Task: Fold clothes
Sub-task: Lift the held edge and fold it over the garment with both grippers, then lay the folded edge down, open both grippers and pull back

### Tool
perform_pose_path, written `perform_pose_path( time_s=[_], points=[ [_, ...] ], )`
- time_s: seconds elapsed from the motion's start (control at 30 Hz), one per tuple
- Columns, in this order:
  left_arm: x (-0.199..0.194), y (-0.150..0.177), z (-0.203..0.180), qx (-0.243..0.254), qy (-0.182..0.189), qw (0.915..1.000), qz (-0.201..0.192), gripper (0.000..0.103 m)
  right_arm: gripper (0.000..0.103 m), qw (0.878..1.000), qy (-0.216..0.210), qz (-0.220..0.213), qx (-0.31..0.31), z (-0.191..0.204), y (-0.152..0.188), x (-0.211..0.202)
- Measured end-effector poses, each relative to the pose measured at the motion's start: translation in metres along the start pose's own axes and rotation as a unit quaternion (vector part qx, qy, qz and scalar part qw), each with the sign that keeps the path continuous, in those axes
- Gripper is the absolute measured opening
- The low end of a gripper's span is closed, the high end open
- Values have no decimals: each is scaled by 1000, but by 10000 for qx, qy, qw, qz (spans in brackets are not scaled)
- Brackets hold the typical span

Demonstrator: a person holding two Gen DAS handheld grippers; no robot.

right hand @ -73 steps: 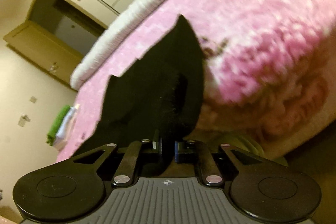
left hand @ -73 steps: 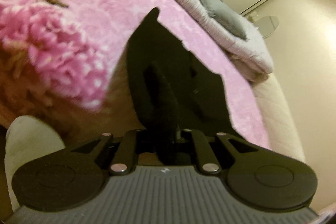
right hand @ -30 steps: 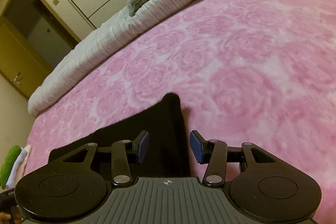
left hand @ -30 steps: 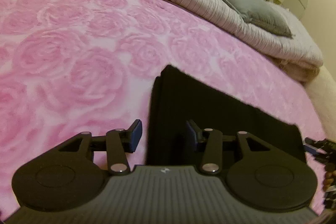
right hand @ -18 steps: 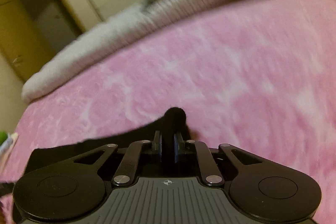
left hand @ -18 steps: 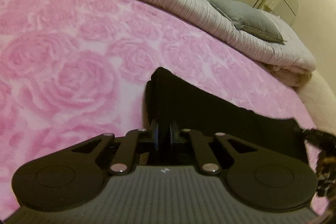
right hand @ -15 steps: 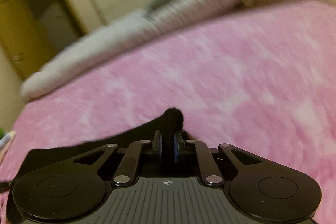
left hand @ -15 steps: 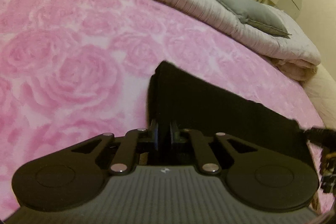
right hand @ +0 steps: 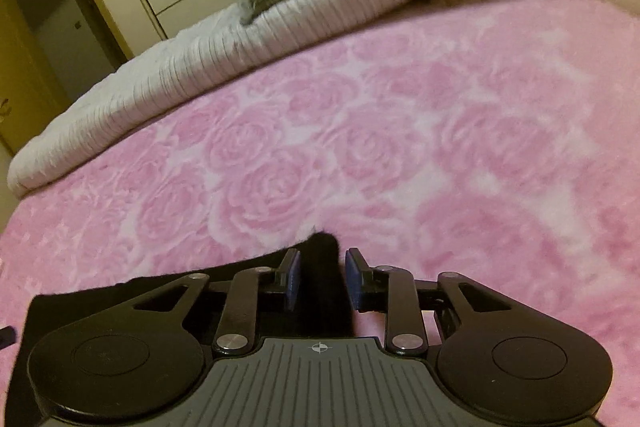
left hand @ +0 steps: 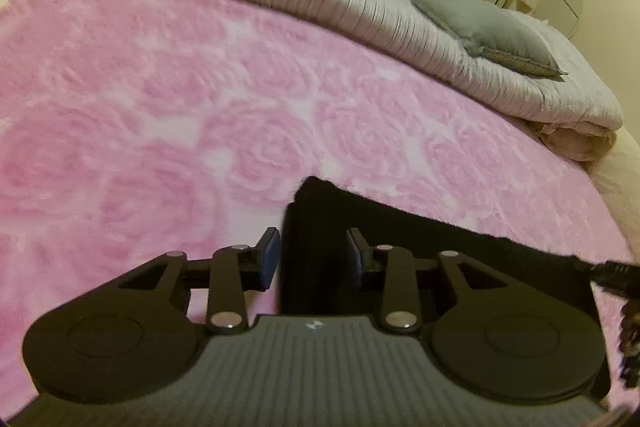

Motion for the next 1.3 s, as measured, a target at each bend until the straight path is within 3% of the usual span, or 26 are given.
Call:
perform_pose_path(
  time_s=[0.03, 0.07, 0.17, 0.27, 0.33, 0.4, 0.57, 0.63, 0.73, 0.8, 0.9, 0.97, 1.03, 1.17, 1.3],
  points=[
    [9, -2, 0, -18, 62, 10000, 49, 18, 10, 10000, -28, -7, -49, 1, 0, 3],
    [18, -5, 1, -36, 124, 9999, 98, 9, 8, 9999, -49, -48, -134, 3, -1, 4],
    [22, -1, -4, 210, 20, 9998, -25, 8, 6, 9986, -104, -237, -465, 9, 1, 3],
    [22, 11, -1, 393, -206, 9990, -88, 11, 6, 9971, 205, -213, -697, 4, 7, 12],
    [18, 9, -3, 425, -296, 9986, -75, 11, 8, 9961, 304, -257, -781, 3, 13, 16],
    [9, 4, -8, 574, -519, 9970, -68, 14, 20, 9938, 525, -310, -934, 11, 13, 9],
    [-47, 8, -22, 1037, -1235, 9860, -427, 14, 27, 9884, 762, -688, -1120, 31, 22, -42],
    [-66, 19, -32, 1132, -1080, 9870, -364, 14, 29, 9889, 483, -734, -1201, 44, 37, -64],
    [-83, 49, -57, 1350, -654, 9886, -141, 14, 30, 9893, 59, -496, -1372, 68, 72, -84],
    [-84, 72, -69, 1522, -588, 9866, 55, 14, 30, 9863, -197, -300, -1607, 82, 99, -90],
    [-77, 98, -62, 1461, -1042, 9831, 350, 13, 30, 9794, 74, -3, -2018, 88, 137, -87],
    [-82, 102, -50, 1281, -1145, 9845, 357, 5, 30, 9736, 431, -169, -2234, 73, 152, -88],
    [-89, 99, -44, 1020, -1064, 9883, 405, 4, 30, 9770, 670, -262, -2005, 56, 150, -95],
    [-100, 88, -52, 949, -941, 9907, 256, 5, 31, 9870, 691, -164, -1444, 49, 128, -109],
    [-88, 88, -64, 1001, -894, 9901, 409, 9, 31, 9888, 304, -138, -1458, 65, 128, -109]
  ],
)
Point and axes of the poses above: each gripper's, at about its wrist camera, not at the fingertips, and x roughly the way its jaws point, z to its left, y to its underside, the point moved 2 cm from there along x, roughly the way its jaws point, and after that the axes turned 5 degrees about x, right-handed, at the moved point
